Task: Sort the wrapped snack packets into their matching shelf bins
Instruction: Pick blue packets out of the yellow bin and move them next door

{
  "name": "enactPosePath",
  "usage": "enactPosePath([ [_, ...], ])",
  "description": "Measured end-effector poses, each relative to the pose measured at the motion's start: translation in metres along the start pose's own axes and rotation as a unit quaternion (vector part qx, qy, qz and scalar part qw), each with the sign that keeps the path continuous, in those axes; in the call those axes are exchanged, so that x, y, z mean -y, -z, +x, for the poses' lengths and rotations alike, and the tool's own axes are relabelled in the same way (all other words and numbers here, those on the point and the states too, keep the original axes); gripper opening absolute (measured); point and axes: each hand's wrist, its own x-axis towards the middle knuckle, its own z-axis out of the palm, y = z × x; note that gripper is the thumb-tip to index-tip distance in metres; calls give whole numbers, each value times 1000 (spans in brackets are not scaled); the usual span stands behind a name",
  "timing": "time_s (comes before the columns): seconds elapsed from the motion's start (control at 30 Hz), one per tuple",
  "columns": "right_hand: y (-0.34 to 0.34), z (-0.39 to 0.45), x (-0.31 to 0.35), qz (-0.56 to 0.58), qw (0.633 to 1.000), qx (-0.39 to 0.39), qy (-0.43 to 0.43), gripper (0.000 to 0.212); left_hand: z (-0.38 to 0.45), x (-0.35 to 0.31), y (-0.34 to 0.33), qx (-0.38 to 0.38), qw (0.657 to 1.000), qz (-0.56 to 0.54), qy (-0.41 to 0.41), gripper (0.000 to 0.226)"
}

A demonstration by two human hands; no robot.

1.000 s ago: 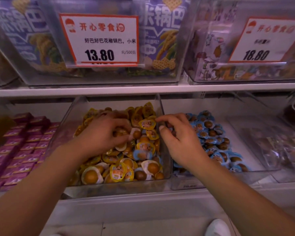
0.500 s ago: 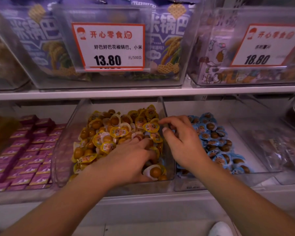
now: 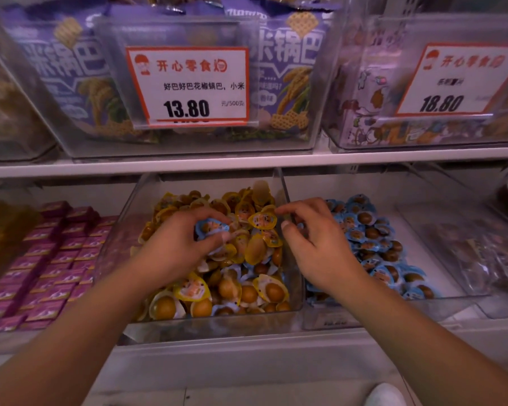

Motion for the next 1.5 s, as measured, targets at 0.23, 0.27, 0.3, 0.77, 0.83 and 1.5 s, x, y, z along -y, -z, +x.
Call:
enactPosePath([
  [0.23, 9, -10, 51, 58, 992, -47, 105, 30, -20, -54, -18, -157, 973, -158, -64, 22],
  [0.27, 6, -13, 63, 185, 982, 16, 31, 33, -24, -61, -20, -179, 969, -143, -89, 26],
  [0.3, 2, -14, 74, 335, 936, 90, -54, 38, -27, -66, -21, -194, 967, -115, -116, 32],
  [0.77, 15, -5, 56, -23, 991, 60, 118, 20, -32, -3, 12, 238, 932, 253, -102, 41],
  [0.83, 11, -6, 51, -59, 979, 80, 177, 26, -31, 0, 11, 247, 927, 271, -78, 42],
  [1.5, -20, -16, 47, -164, 958, -12, 233, 25, -32, -14, -3, 261, 905, 318, -106, 27],
])
